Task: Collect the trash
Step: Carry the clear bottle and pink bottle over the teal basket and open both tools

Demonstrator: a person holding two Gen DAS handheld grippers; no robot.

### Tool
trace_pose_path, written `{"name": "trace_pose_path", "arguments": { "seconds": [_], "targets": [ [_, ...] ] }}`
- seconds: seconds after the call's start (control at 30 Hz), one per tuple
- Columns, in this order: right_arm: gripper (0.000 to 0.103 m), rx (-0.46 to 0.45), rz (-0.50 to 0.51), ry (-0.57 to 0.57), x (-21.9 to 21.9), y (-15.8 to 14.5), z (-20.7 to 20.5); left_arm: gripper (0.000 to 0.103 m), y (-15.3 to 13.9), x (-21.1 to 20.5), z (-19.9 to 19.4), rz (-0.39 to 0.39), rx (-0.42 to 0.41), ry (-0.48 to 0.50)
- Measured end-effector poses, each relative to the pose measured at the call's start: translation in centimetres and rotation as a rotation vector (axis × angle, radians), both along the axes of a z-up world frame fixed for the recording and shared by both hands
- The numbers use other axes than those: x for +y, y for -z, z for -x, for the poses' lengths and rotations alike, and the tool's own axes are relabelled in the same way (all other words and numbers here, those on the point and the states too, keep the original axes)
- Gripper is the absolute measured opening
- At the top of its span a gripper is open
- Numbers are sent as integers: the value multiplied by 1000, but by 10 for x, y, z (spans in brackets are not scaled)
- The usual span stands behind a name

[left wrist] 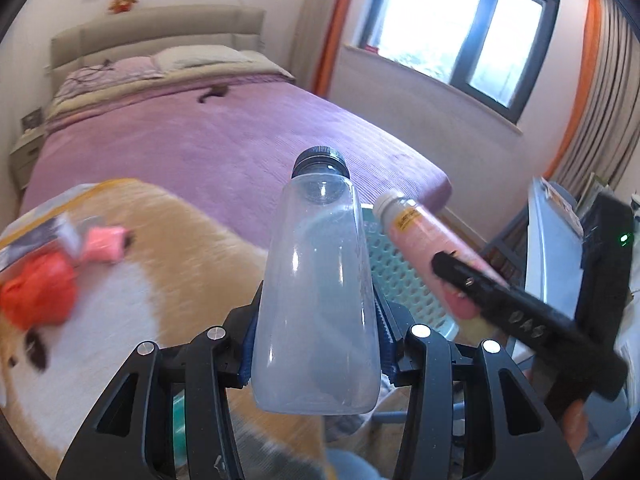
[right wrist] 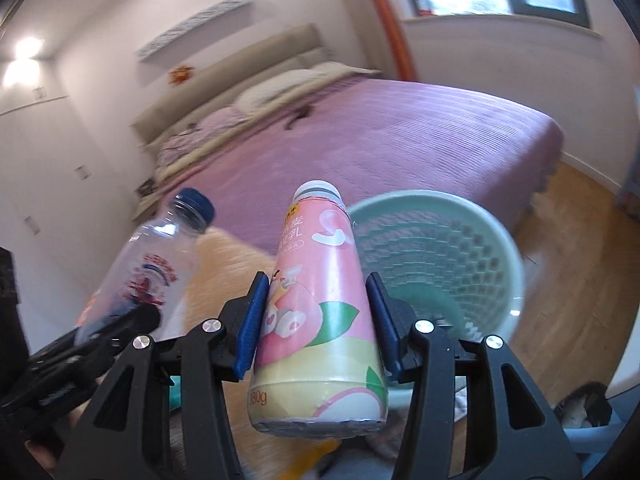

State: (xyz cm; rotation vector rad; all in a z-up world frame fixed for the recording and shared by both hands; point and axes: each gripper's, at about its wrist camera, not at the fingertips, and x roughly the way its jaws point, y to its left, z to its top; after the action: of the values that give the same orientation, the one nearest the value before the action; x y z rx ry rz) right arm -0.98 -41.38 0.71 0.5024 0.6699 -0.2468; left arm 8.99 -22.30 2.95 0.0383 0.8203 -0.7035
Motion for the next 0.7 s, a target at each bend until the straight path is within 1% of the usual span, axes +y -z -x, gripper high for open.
{"name": "trace_pose_path", "arguments": {
  "seconds": [0.1,0.13,0.27,0.33,0.5,0.57,0.6,0.63,0.67,0.7],
  "targets": [
    [46,64,-39,41,-25,27,-12,44,19,-32,-15,-18,47,24],
    [46,79,-46,49,-31,33,-15,44,31,-41,-21,-31,68,32],
    [46,151,-60,76,-48,60,-25,44,64,-64,-35,-70,141,36],
    [46,172,-69,81,-53,70,-27,44,77,-72,-40,-84,168,41],
    [47,205,-67,95,-50,80,-36,45,89,-84,-43,-109,177,54],
    [47,202,-69,96,-51,81,-36,46,91,-85,-44,-110,172,49],
    [47,204,-71,98,-50,81,-35,48,91,-85,-44,-105,166,47],
    [49,206,-75,97,-52,82,-35,55,89,-85,-41,-103,156,47],
    [53,206,-76,97,-52,81,-34,59,87,-84,-39,-99,148,49],
    [53,207,-76,98,-52,80,-33,59,84,-83,-37,-93,139,52]
  ]
}}
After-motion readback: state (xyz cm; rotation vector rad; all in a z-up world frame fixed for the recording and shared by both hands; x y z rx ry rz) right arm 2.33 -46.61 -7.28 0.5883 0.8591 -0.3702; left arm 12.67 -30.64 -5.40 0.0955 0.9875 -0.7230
